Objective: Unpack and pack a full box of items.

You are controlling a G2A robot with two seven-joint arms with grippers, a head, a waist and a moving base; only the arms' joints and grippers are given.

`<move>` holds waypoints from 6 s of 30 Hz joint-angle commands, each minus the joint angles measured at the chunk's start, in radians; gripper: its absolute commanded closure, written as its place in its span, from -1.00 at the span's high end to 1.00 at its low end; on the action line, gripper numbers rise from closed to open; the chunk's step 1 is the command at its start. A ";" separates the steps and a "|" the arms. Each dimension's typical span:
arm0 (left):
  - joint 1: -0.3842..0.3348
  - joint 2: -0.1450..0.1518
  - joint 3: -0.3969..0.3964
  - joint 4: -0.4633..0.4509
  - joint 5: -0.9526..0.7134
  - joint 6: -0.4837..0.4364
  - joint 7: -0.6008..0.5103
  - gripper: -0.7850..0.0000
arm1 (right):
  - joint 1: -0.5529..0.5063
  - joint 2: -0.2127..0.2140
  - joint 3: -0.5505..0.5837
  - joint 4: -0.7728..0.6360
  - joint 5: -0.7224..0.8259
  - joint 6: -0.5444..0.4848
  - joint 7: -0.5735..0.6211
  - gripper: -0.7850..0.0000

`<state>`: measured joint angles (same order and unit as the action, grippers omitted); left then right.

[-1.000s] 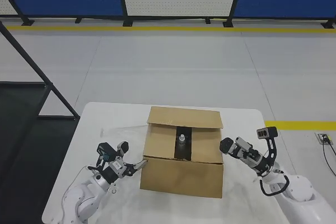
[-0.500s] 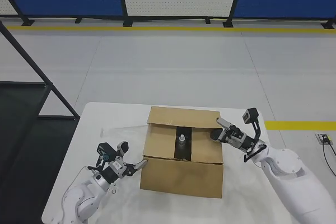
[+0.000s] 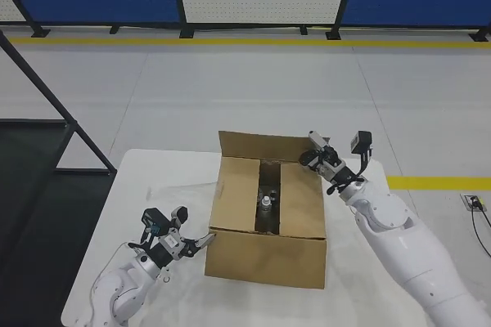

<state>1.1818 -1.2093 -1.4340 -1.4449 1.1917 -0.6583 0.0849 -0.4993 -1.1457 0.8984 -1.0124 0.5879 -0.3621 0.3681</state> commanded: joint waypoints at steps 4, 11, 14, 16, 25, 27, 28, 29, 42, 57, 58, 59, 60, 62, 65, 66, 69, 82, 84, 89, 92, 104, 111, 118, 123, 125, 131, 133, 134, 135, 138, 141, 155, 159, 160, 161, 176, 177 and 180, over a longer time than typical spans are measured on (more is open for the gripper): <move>0.000 0.000 0.000 0.000 0.000 0.000 0.000 1.00 | 0.036 -0.021 -0.012 0.074 0.026 -0.033 0.016 1.00; 0.000 0.000 0.000 0.000 0.000 0.000 0.000 1.00 | 0.036 -0.021 -0.012 0.074 0.026 -0.033 0.016 1.00; 0.000 0.000 0.000 0.000 0.000 0.000 0.000 1.00 | 0.036 -0.021 -0.012 0.074 0.026 -0.033 0.016 1.00; 0.000 0.000 0.000 0.000 0.000 0.000 0.000 1.00 | 0.031 -0.023 -0.016 0.066 0.026 -0.018 0.018 1.00; 0.004 0.000 0.000 -0.003 -0.002 0.008 0.000 1.00 | 0.133 -0.091 -0.081 0.152 -0.057 0.105 -0.195 1.00; 0.016 0.000 -0.003 -0.014 -0.006 0.027 0.002 1.00 | 0.162 -0.110 -0.096 0.192 -0.060 0.121 -0.207 1.00; 0.021 0.001 -0.005 -0.018 -0.008 0.031 0.003 1.00 | 0.178 -0.119 -0.101 0.216 -0.056 0.133 -0.204 1.00; 0.025 0.002 -0.007 -0.021 -0.010 0.034 0.004 1.00 | 0.195 -0.128 -0.107 0.243 -0.055 0.146 -0.204 1.00; 0.056 0.008 -0.009 -0.042 -0.012 0.049 0.023 1.00 | 0.348 -0.248 -0.197 0.516 -0.083 0.271 -0.098 1.00; 0.074 0.015 -0.033 -0.060 -0.033 0.084 0.064 1.00 | 0.388 -0.315 -0.194 0.666 -0.093 0.257 0.059 1.00; 0.074 0.015 -0.039 -0.059 -0.045 0.096 0.067 1.00 | 0.387 -0.315 -0.190 0.671 -0.092 0.249 0.067 1.00; 0.073 0.015 -0.045 -0.055 -0.058 0.108 0.068 1.00 | 0.388 -0.316 -0.187 0.676 -0.094 0.245 0.074 1.00; 0.071 0.015 -0.052 -0.051 -0.069 0.128 0.068 1.00 | 0.388 -0.317 -0.184 0.681 -0.096 0.242 0.079 1.00; 0.066 0.014 -0.058 -0.039 -0.087 0.167 0.051 1.00 | 0.387 -0.318 -0.178 0.689 -0.098 0.234 0.086 1.00; 0.047 0.014 -0.055 -0.020 -0.066 0.220 0.012 1.00 | 0.385 -0.317 -0.164 0.699 -0.096 0.211 0.088 1.00; 0.041 0.013 -0.049 -0.011 -0.058 0.233 0.004 1.00 | 0.382 -0.316 -0.155 0.701 -0.090 0.192 0.081 1.00; 0.016 0.010 -0.024 0.018 -0.024 0.271 -0.015 1.00 | 0.374 -0.308 -0.121 0.717 -0.060 0.129 0.051 1.00; -0.045 0.000 0.044 0.086 0.012 0.302 -0.019 1.00 | 0.292 -0.209 0.039 0.795 0.053 -0.060 0.067 1.00; -0.052 -0.001 0.052 0.087 0.015 0.302 -0.022 1.00 | 0.274 -0.195 0.054 0.782 0.057 -0.064 0.082 1.00; -0.063 -0.003 0.064 0.089 0.020 0.306 -0.025 1.00 | 0.220 -0.161 0.090 0.722 0.060 -0.082 0.166 1.00; -0.069 -0.004 0.067 0.093 0.023 0.316 -0.027 1.00 | 0.183 -0.136 0.122 0.688 0.070 -0.106 0.230 1.00; -0.062 0.001 0.080 0.094 0.065 0.250 0.020 1.00 | 0.036 -0.051 0.222 0.477 0.057 -0.032 0.477 1.00; -0.041 0.007 0.073 0.081 0.085 0.209 0.060 1.00 | -0.038 -0.033 0.253 0.301 0.037 -0.003 0.505 1.00; -0.011 0.012 0.060 0.068 0.092 0.194 0.103 1.00 | -0.068 -0.027 0.263 0.202 0.004 0.041 0.505 1.00; 0.008 0.016 0.050 0.060 0.095 0.192 0.117 1.00 | -0.069 -0.029 0.259 0.174 -0.019 0.060 0.483 1.00; 0.015 0.017 0.045 0.057 0.094 0.197 0.124 1.00 | -0.072 -0.030 0.267 0.168 -0.008 0.052 0.475 1.00; 0.047 0.022 0.002 0.021 0.069 0.219 0.161 1.00 | -0.099 -0.025 0.303 0.100 0.038 0.016 0.528 1.00; 0.061 0.025 -0.016 0.003 0.062 0.226 0.169 1.00 | -0.106 -0.025 0.297 0.060 0.038 0.029 0.559 1.00; 0.067 0.026 -0.025 -0.005 0.059 0.233 0.169 1.00 | -0.108 -0.026 0.290 0.043 0.038 0.040 0.577 1.00; 0.073 0.027 -0.034 -0.011 0.053 0.240 0.168 1.00 | -0.106 -0.028 0.281 0.032 0.031 0.053 0.585 1.00; 0.086 0.029 -0.057 -0.023 0.029 0.248 0.160 1.00 | -0.089 -0.038 0.240 0.015 -0.014 0.104 0.556 1.00; 0.102 0.032 -0.079 -0.033 0.016 0.245 0.148 1.00 | -0.083 -0.040 0.232 0.016 -0.035 0.114 0.532 1.00; 0.119 0.034 -0.092 -0.067 -0.010 0.247 0.127 1.00 | -0.030 -0.070 0.126 -0.013 -0.107 0.221 0.508 1.00; 0.132 0.035 -0.106 -0.080 -0.024 0.248 0.129 1.00 | 0.054 -0.107 0.030 0.065 -0.179 0.272 0.442 1.00; 0.136 0.036 -0.109 -0.081 -0.027 0.247 0.129 1.00 | 0.070 -0.118 0.012 0.088 -0.164 0.273 0.454 1.00; 0.140 0.037 -0.112 -0.082 -0.027 0.246 0.131 1.00 | 0.088 -0.129 -0.007 0.116 -0.163 0.270 0.468 1.00; 0.149 0.037 -0.124 -0.063 -0.034 0.270 0.143 1.00 | 0.256 -0.286 -0.179 0.426 -0.113 0.184 0.489 1.00; 0.149 0.037 -0.124 -0.062 -0.035 0.271 0.144 1.00 | 0.264 -0.296 -0.187 0.441 -0.113 0.184 0.488 1.00; 0.147 0.037 -0.123 -0.051 -0.038 0.275 0.138 1.00 | 0.283 -0.323 -0.204 0.484 -0.105 0.175 0.505 1.00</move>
<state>1.3299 -1.1720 -1.5575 -1.5032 1.1556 -0.3861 0.2277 -0.2238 -1.4584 0.6999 -0.5464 0.4797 -0.1830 0.8681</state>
